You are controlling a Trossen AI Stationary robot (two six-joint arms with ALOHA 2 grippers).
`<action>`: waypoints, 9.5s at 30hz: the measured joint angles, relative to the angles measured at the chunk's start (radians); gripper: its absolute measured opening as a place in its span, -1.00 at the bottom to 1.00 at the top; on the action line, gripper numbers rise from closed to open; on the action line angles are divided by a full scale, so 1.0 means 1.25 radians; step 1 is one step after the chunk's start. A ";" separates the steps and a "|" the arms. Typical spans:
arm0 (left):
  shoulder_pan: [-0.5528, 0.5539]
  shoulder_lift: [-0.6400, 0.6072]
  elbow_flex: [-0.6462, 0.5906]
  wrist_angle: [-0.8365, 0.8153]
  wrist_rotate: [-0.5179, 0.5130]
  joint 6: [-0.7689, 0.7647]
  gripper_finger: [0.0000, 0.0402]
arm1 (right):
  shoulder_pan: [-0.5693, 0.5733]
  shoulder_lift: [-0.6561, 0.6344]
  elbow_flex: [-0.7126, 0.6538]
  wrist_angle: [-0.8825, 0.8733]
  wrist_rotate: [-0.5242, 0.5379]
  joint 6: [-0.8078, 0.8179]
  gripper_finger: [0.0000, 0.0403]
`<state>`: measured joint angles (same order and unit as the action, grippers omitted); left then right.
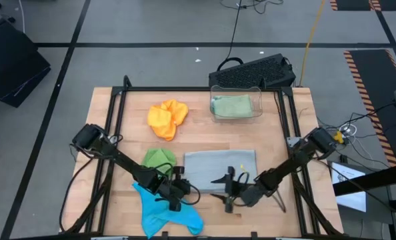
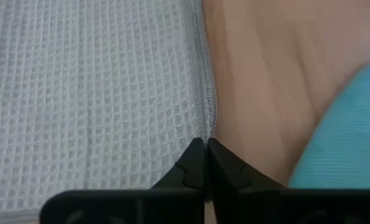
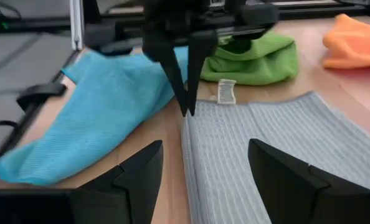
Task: Fold microfiber towels
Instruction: Fold the gray microfiber towel
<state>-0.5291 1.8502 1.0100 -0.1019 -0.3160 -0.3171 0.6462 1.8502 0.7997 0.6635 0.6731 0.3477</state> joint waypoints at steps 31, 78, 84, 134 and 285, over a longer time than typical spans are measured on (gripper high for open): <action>0.022 -0.012 0.002 0.197 0.085 0.043 -0.91 | -0.059 0.183 0.248 -0.158 -0.058 -0.165 -0.78; -0.078 0.101 0.003 0.270 -0.243 0.063 -0.92 | -0.014 0.159 0.244 -0.125 0.030 -0.169 -0.09; -0.079 0.101 0.003 0.271 -0.229 0.058 -0.96 | -0.014 0.159 0.244 -0.103 0.023 -0.210 -0.37; -0.129 0.112 0.008 0.152 -0.382 0.160 0.38 | 0.087 -0.021 0.244 -0.521 -0.016 -0.024 -0.98; 0.068 -0.283 0.034 0.179 0.131 0.014 -0.98 | 0.009 -0.670 -0.015 -0.506 -0.271 -0.051 -0.97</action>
<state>-0.4441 1.4962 1.0531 0.1220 -0.1519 -0.2993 0.6579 1.0121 0.7811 0.0311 0.3346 0.2843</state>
